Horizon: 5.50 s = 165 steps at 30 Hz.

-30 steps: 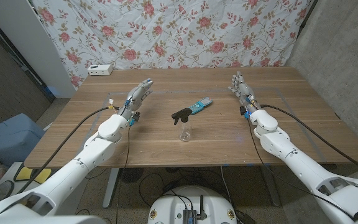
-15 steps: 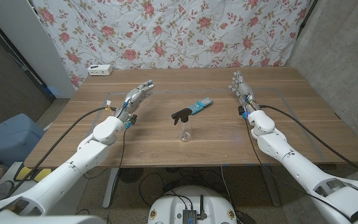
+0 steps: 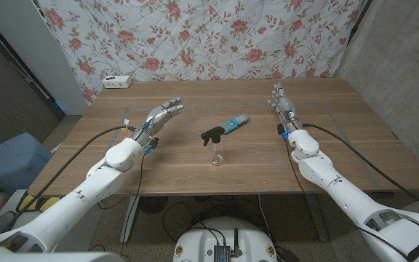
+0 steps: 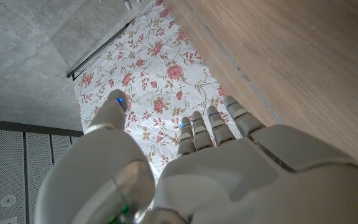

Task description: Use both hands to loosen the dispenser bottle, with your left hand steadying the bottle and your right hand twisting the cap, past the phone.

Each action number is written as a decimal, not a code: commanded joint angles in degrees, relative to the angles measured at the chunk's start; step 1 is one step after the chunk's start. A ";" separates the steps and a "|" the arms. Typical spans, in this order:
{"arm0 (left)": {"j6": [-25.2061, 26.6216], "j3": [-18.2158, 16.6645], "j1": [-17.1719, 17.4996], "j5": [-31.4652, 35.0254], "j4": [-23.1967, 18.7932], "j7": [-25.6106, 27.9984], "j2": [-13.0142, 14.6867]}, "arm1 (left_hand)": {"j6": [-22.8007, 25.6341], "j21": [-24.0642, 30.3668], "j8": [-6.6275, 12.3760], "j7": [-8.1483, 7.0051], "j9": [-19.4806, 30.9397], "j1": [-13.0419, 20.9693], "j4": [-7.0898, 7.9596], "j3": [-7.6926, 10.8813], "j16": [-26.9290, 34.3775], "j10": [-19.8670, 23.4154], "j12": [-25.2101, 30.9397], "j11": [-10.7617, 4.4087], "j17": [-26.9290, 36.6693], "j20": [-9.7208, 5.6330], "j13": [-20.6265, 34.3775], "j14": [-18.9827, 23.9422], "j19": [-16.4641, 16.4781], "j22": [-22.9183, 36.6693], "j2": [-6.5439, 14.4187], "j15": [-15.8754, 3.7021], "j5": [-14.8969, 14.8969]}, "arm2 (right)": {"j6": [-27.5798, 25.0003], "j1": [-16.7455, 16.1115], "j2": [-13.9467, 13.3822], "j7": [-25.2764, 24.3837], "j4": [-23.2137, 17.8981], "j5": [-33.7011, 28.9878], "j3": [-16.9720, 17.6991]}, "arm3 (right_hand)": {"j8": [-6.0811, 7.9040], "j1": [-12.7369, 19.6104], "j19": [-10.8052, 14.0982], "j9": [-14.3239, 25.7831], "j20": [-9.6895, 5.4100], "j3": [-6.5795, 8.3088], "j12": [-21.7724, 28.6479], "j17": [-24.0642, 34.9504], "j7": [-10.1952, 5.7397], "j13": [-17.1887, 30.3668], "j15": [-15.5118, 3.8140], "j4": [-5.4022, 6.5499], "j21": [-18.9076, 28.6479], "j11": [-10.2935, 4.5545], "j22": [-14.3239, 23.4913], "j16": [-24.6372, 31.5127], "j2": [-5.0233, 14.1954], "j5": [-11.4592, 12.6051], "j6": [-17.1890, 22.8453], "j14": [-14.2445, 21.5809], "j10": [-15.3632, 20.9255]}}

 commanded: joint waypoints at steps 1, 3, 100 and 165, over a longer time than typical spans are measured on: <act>-0.27 0.49 1.47 0.83 -1.80 -0.49 1.02 | 0.71 -0.11 0.04 0.24 0.27 1.87 0.17 -0.82 -0.12 1.03 -0.13 0.32 0.28 0.09 0.15 1.08 0.29 0.17 -0.93 -1.59 1.02 | -1.67 -1.93 -0.63 -1.46 -2.62 0.61 0.53 | -0.24 0.20 -0.14 0.08 -3.31 0.19 -0.15 0.18 -0.02 0.08 0.05 -0.05 0.21 0.52 0.22 0.17 -0.19 -0.26 -1.04 0.03 0.08; -0.30 0.63 1.62 1.45 -2.18 -0.51 1.40 | 0.97 -0.14 0.05 0.61 0.28 2.96 0.17 -1.23 -0.01 1.49 -0.13 0.56 0.27 0.37 0.15 1.80 0.24 0.18 -1.62 -1.63 1.50 | -1.92 -2.19 -0.75 -1.55 -2.96 0.75 0.60 | -0.35 0.18 -0.21 0.08 -3.43 0.17 -0.12 0.18 0.00 0.07 0.14 -0.04 0.19 0.66 0.21 0.18 -0.26 -0.30 -1.39 0.06 0.15; -4.36 6.66 6.37 13.98 -8.79 -5.25 6.86 | -2.80 -0.85 -0.77 1.61 0.38 14.66 0.83 -11.95 -0.60 -0.23 -1.29 0.91 0.30 1.04 0.26 0.70 -3.60 0.18 -4.12 -0.73 9.42 | 1.95 -6.51 0.13 -3.46 -2.44 -0.03 1.02 | 0.10 -0.61 -1.25 0.10 -3.68 1.15 -0.06 0.29 0.20 0.10 0.32 0.18 0.31 1.01 0.22 0.07 -0.23 -1.70 -1.91 -0.93 0.13; -4.53 11.97 1.32 14.38 -2.57 -5.97 -0.49 | 6.20 -0.07 0.81 1.95 1.06 26.58 1.16 -18.50 1.14 8.79 1.30 -1.67 0.63 -2.48 1.42 11.49 -9.28 0.10 0.68 -3.44 10.47 | 6.11 -11.84 -1.74 -3.13 -4.49 1.25 3.89 | -0.03 -0.99 -1.54 0.07 -2.62 1.66 -0.01 0.26 -0.05 0.10 0.52 0.11 0.31 0.94 0.24 0.18 -0.31 -1.93 -2.50 -0.81 0.06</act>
